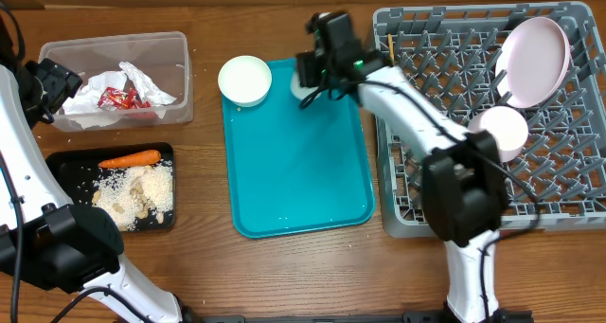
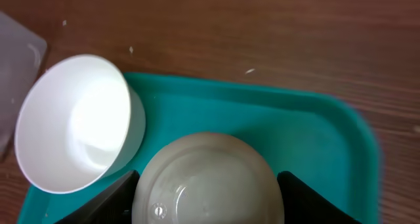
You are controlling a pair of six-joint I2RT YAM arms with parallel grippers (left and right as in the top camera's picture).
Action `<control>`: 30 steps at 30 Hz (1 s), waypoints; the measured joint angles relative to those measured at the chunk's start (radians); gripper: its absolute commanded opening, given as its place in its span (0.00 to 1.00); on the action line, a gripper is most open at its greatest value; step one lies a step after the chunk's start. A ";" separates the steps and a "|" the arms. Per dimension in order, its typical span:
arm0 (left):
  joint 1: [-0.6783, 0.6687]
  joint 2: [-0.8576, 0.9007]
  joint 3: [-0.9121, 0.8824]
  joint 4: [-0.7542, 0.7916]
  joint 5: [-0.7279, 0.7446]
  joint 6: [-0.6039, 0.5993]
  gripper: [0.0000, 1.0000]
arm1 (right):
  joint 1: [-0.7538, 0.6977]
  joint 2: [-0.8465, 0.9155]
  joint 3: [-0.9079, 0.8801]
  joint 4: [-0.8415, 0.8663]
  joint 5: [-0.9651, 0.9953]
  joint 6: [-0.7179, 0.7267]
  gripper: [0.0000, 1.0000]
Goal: Sort waste into correct bins and load items into the dishwasher rack
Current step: 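Carry the white cup right and set it in the rack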
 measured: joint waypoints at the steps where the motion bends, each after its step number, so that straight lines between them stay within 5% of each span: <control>1: 0.000 0.000 0.000 0.000 0.000 0.000 1.00 | -0.013 -0.021 0.000 -0.010 0.000 0.001 0.25; 12: 0.000 0.000 0.000 0.000 0.000 0.000 1.00 | -0.318 -0.358 0.025 -0.149 0.008 -0.005 0.25; 26: 0.000 0.000 0.000 0.000 0.000 0.000 1.00 | -0.575 -0.236 0.010 -0.236 0.080 -0.049 0.34; 28: 0.000 0.000 0.000 0.000 0.000 0.000 1.00 | -0.591 -0.214 0.008 -0.236 0.095 -0.051 0.48; 30: 0.000 0.000 0.000 0.000 0.000 0.000 1.00 | -0.605 -0.200 0.005 -0.240 0.105 -0.051 0.75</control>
